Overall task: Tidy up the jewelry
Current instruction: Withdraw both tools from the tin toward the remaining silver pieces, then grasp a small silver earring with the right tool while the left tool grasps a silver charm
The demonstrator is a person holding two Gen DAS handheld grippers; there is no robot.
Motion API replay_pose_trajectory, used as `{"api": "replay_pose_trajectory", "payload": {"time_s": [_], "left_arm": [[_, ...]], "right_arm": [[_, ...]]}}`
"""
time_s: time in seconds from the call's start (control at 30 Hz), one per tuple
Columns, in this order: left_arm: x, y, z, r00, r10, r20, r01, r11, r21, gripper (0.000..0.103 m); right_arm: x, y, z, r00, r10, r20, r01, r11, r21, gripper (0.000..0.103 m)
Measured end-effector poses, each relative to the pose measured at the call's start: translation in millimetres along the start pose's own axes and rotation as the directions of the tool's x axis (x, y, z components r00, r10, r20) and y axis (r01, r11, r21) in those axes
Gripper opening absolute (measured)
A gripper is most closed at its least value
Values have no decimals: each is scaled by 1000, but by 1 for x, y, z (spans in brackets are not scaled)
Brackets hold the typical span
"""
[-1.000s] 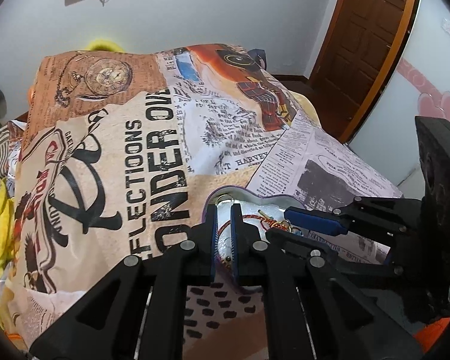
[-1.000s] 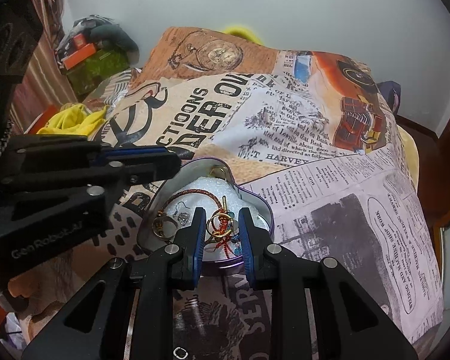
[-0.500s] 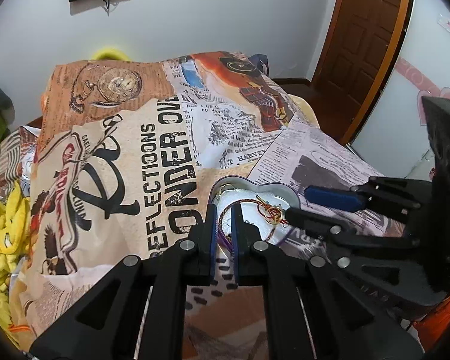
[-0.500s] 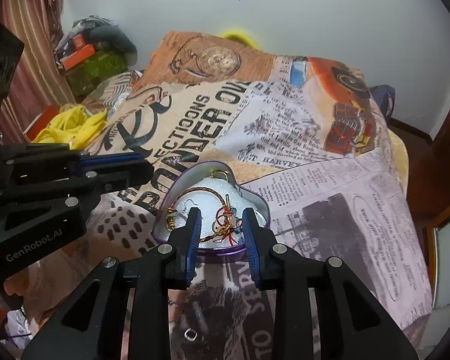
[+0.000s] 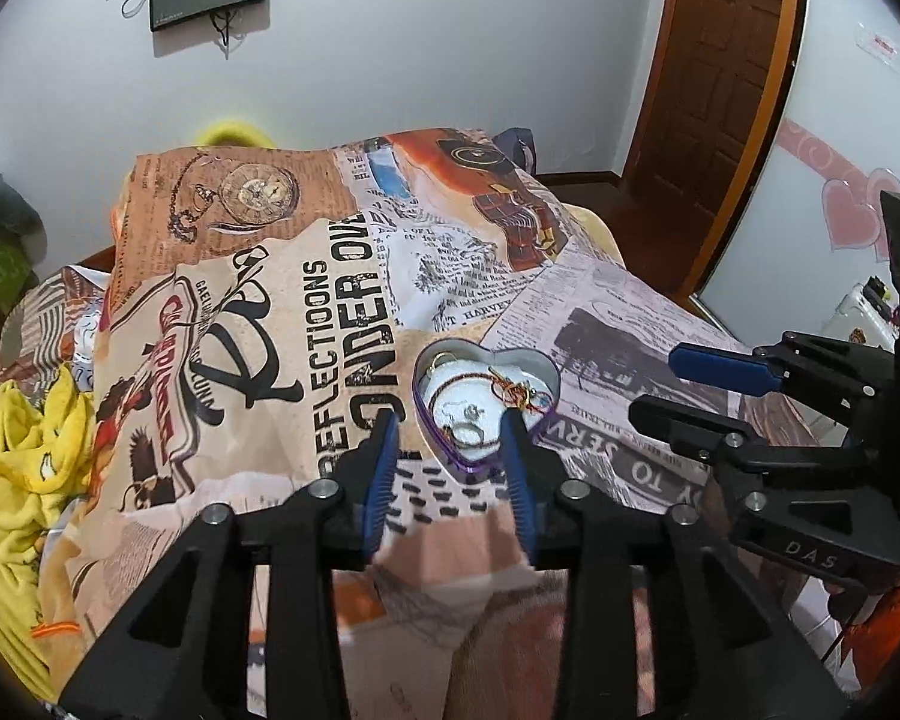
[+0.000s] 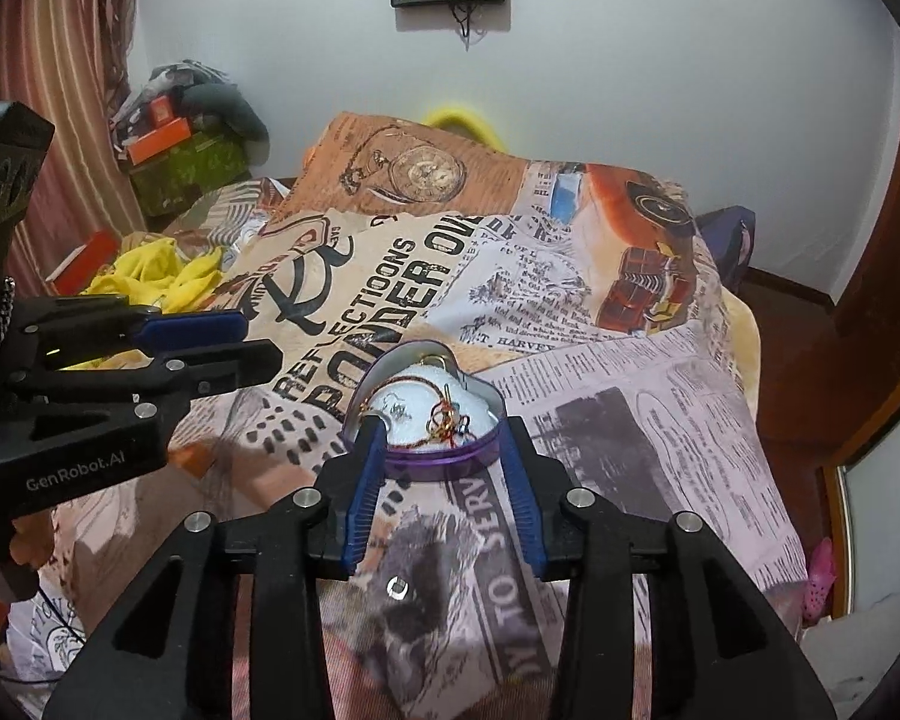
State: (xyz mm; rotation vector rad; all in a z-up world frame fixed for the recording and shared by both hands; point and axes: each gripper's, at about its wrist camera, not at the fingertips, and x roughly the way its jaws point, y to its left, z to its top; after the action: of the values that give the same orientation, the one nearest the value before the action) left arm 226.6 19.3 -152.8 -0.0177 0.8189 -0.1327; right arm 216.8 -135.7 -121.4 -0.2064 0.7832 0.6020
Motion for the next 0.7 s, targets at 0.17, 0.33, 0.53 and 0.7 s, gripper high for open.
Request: {"api": "replay_pose_trajectory", "payload": {"time_s": [0.17,0.33,0.53,0.7], "left_arm": [[-8,-4,-12,1000,5,-5,-5,1000,15,38],[-4,-6,-28,999,-5,-38,5,1000,11,38],[6,-4,-44,997,-13,-78,12,1000,-7,38],[16,-4,-53,995,-21,-100,20,1000,-11,38]], "right_arm": [[0,1,-16,999,-3,-32,4,1000,3,36],[8,1,-36,996,0,-89,0,1000,4,36],[24,11,-57,989,3,-148,-6,1000,-21,36],[39,16,-65,983,25,-180,-32,999,-35,36]]}}
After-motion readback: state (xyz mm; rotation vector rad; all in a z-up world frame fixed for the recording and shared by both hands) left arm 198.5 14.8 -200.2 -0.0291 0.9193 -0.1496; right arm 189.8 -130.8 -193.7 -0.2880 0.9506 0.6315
